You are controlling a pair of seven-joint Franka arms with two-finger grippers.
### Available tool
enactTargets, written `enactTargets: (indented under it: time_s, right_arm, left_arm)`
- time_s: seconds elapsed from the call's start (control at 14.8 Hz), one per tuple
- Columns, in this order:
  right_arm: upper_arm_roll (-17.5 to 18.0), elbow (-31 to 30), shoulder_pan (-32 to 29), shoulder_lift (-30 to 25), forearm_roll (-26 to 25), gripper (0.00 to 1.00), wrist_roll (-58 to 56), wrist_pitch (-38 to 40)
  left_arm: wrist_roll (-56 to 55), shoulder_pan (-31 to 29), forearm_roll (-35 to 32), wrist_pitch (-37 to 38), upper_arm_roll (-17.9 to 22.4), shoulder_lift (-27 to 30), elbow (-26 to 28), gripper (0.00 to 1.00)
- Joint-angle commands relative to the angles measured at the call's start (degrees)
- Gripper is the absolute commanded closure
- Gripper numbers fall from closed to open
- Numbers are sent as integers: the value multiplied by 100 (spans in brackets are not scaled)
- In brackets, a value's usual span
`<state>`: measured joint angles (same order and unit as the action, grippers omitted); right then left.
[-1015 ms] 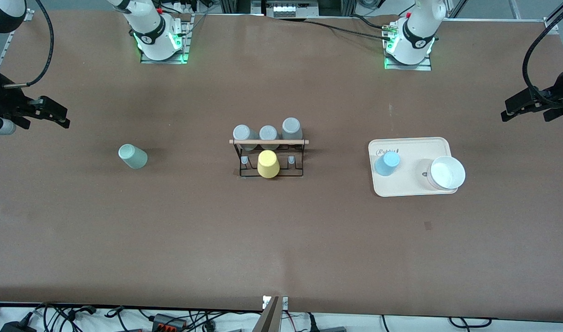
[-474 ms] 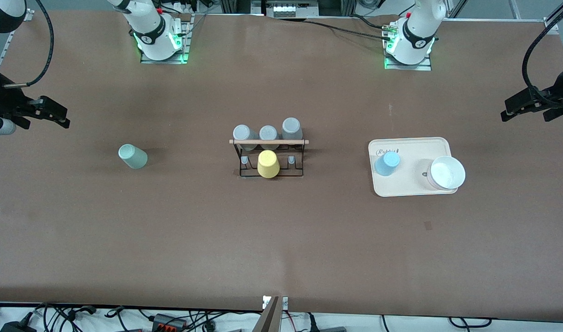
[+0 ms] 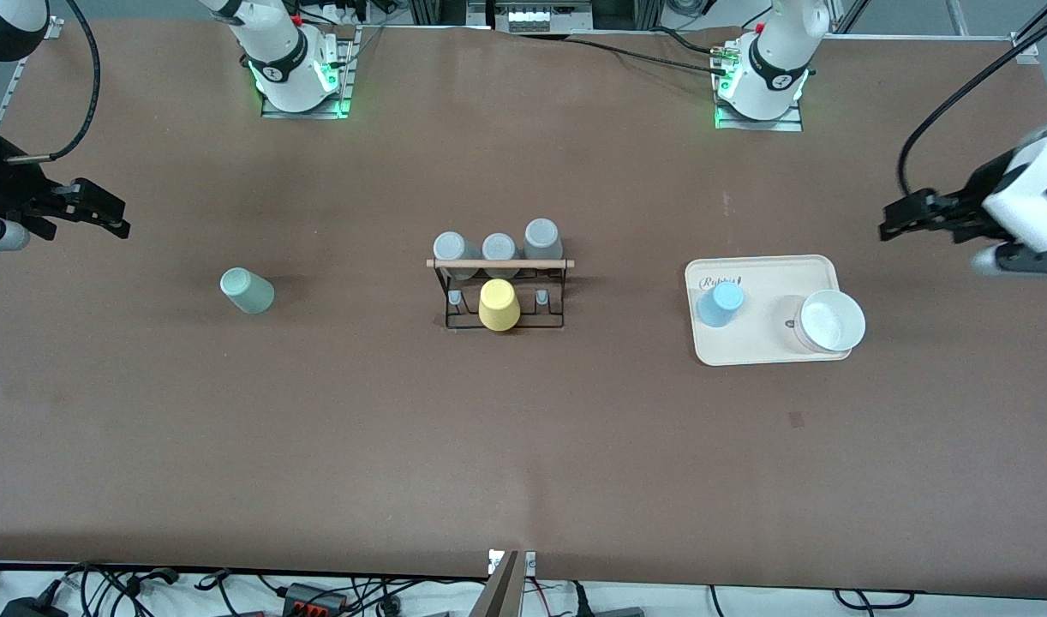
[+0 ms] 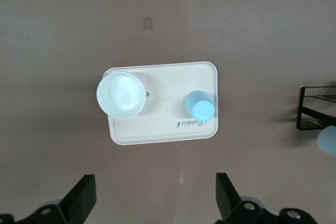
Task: Hang scattered cups on rack with three cups
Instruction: 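Reach the left gripper down over the light blue cup on the tray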
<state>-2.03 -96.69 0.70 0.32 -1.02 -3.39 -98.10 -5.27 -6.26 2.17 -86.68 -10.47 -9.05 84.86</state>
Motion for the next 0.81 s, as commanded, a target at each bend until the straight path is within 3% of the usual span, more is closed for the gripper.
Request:
enactTargets:
  time_s: [0.0, 0.41, 0.74]
  right_arm:
    - [9, -8, -8, -50, 84, 0, -48, 28]
    - [9, -8, -17, -50, 84, 0, -48, 28]
    - [9, -8, -17, -50, 84, 0, -48, 36]
  left_arm:
    - [-457, 19, 47, -646, -261, 0, 626, 0]
    - [-923, 46, 29, -2227, -604, -105, 2120, 0]
    - [-1450, 221, -15, -3493, -684, -685, 2737, 0]
